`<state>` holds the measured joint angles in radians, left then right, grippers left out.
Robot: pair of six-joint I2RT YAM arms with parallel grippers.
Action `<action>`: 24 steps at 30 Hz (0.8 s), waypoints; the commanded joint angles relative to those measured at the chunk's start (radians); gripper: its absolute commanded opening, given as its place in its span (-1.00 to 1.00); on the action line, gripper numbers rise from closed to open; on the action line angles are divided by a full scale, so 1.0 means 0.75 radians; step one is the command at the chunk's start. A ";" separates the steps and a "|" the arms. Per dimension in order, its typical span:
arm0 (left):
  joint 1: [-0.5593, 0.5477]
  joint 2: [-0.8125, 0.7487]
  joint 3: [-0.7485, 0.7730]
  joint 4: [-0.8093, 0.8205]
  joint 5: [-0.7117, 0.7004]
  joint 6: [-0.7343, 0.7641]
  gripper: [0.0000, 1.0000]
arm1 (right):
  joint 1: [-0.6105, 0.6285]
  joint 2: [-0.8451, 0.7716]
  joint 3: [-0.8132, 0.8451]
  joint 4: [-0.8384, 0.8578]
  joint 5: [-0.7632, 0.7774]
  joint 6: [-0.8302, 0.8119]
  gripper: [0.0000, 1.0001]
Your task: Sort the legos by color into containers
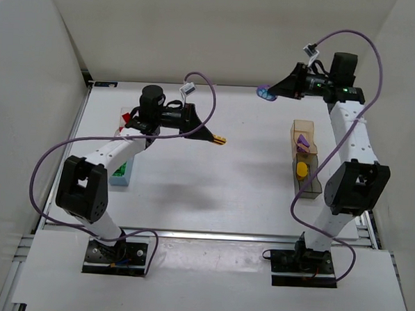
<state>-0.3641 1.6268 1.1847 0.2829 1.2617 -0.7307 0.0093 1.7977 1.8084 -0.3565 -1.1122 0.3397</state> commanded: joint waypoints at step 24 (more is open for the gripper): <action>-0.030 -0.214 0.177 -0.874 -0.543 0.680 -0.64 | -0.215 0.000 -0.288 -0.286 1.209 -0.690 -1.00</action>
<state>-0.3828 1.5082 1.2861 -0.3515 0.8707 -0.2440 -0.1387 1.7741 1.5352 -0.6212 -0.2844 -0.1623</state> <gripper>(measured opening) 0.474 0.414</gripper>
